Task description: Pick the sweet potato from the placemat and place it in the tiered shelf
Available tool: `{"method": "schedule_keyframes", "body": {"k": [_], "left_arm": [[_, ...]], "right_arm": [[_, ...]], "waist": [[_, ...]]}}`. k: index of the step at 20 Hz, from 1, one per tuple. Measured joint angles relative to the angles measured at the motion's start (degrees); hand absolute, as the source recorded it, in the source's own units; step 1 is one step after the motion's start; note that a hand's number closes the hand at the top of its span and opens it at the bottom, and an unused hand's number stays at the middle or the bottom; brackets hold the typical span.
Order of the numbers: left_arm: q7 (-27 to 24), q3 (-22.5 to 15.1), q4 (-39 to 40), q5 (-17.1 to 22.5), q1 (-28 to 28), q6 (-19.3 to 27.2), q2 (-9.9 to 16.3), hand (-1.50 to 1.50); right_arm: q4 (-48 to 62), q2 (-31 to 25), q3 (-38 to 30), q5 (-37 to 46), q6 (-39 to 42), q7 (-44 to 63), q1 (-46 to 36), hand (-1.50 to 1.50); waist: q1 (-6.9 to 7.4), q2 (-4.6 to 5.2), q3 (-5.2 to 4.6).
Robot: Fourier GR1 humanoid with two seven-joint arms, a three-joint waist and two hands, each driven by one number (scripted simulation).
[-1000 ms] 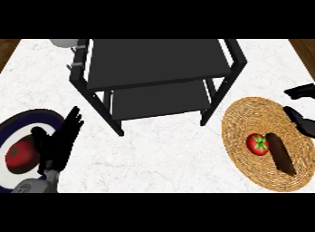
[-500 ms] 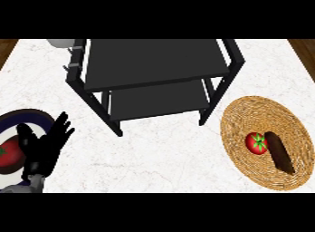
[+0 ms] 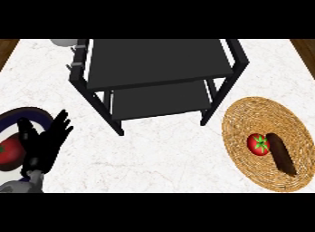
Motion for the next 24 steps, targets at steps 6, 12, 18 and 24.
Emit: {"method": "schedule_keyframes", "body": {"k": [6,12,18,24], "left_arm": [[0.1,-0.1,0.6,-0.7,-0.8,-0.9,-0.8,0.00],[0.4,-0.5,0.5,-1.8,-1.6,-1.4,-1.6,0.00],[2.1,0.3,-0.1,-2.0,-2.2,-2.5,-1.2,0.00],[2.2,1.1,0.1,-3.0,-1.5,-2.8,-2.0,0.00]], "right_arm": [[-13.6,-1.8,3.4,7.0,-1.0,20.1,1.1,-1.50],[-18.5,0.4,12.5,18.5,-3.1,39.1,-5.4,-1.50],[-14.9,6.0,23.5,29.1,0.2,52.9,-16.3,-1.50],[-8.3,13.6,31.5,35.8,6.6,58.7,-25.5,-1.50]], "waist": [[1.27,0.26,0.00],[3.01,0.63,0.07],[3.90,0.80,0.07],[3.35,0.66,0.10]]}}
